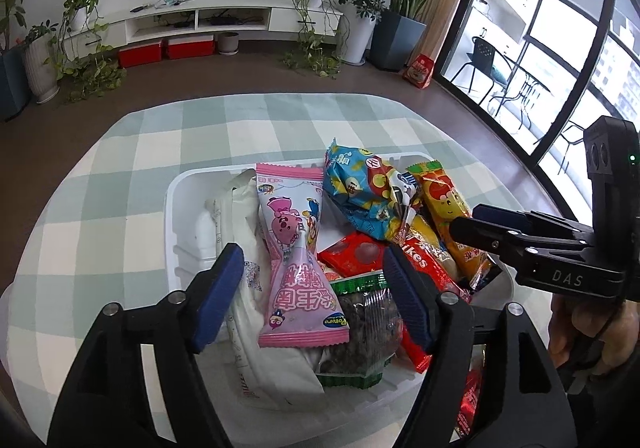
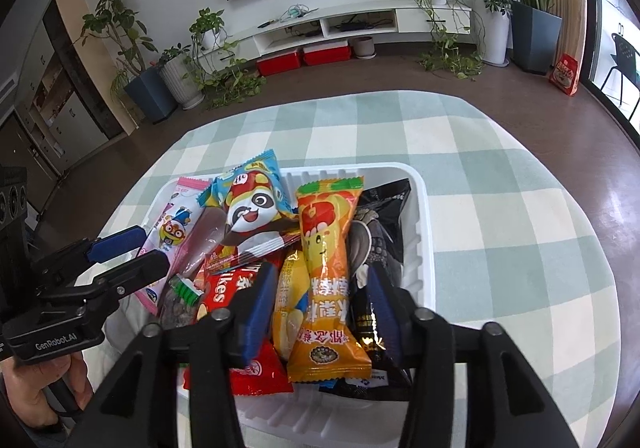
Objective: Organize snacks
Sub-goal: 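Lower both packets into the white tray and open both grippers, then grasp the red bar with the left gripper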
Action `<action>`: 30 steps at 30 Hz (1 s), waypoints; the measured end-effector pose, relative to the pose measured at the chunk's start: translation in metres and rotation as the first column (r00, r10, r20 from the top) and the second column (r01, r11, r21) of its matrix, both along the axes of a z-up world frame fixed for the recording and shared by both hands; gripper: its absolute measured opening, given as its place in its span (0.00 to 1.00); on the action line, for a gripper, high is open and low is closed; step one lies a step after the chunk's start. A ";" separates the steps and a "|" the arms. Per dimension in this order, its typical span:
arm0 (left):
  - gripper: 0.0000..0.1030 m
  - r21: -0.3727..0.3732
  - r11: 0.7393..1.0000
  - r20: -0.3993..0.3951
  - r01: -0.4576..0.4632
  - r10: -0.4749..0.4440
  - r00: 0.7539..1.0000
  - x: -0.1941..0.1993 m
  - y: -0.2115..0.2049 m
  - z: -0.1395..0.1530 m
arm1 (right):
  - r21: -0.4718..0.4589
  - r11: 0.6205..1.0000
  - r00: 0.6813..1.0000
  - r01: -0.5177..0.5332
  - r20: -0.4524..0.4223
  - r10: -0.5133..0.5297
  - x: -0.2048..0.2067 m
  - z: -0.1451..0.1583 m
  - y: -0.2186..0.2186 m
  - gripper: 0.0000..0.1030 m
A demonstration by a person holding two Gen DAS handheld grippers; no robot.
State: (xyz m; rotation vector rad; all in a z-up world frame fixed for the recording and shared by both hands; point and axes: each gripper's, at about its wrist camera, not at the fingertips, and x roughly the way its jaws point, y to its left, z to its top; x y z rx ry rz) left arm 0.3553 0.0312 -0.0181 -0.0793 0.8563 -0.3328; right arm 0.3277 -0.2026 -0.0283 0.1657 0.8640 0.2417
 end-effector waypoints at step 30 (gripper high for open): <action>1.00 -0.053 0.997 -0.110 -0.060 0.053 0.993 -0.197 -0.047 -0.031 | 0.287 0.952 0.992 0.105 0.037 -0.121 -0.202 -0.014 -0.070 0.94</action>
